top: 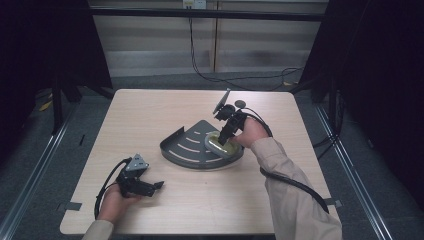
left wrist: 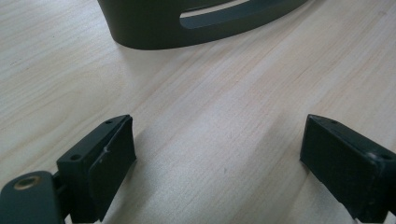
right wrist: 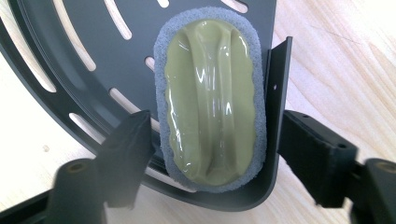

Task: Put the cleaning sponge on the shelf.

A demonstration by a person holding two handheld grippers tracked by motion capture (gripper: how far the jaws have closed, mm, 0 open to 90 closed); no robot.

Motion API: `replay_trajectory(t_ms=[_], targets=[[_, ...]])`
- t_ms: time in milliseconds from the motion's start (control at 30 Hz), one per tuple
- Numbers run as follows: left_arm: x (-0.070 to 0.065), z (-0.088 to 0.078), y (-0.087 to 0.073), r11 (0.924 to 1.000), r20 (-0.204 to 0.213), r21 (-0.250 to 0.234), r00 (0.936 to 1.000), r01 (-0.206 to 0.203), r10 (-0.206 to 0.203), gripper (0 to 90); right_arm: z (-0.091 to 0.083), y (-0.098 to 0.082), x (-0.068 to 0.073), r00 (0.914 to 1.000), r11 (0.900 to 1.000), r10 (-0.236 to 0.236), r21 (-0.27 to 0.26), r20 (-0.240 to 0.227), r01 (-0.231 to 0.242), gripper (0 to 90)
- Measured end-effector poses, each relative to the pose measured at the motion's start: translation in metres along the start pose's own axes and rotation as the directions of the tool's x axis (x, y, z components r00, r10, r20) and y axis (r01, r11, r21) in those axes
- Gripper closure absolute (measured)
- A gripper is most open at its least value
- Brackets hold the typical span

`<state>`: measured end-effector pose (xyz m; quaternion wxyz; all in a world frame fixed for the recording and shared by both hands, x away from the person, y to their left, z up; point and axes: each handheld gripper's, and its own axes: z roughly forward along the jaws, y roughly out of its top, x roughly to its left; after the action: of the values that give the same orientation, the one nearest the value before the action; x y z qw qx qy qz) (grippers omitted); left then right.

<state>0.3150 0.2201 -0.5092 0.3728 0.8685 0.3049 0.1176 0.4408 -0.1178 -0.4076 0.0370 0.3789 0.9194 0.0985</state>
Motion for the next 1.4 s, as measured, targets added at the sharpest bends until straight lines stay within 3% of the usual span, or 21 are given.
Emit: replay_trajectory(t_ms=[600, 1033, 1400], targets=[[0.0, 0.0, 0.0, 1.0, -0.005, -0.001, 1.0, 0.002, -0.002, 9.5, -0.009, -0.019, 0.005, 0.9994, 1.0, -0.031, -0.003, -0.013, 0.031, 24.2], [0.0, 0.0, 0.0, 1.0, -0.007, -0.005, 1.0, 0.003, -0.003, 9.5, -0.024, -0.045, -0.003, 0.9992, 0.999, -0.029, -0.037, -0.027, 0.028, 24.0], [0.0, 0.0, 0.0, 1.0, -0.007, -0.005, 1.0, 0.003, -0.003, 9.5, -0.033, -0.066, -0.003, 0.9979, 0.997, -0.061, -0.05, -0.022, 0.06, 23.4]])
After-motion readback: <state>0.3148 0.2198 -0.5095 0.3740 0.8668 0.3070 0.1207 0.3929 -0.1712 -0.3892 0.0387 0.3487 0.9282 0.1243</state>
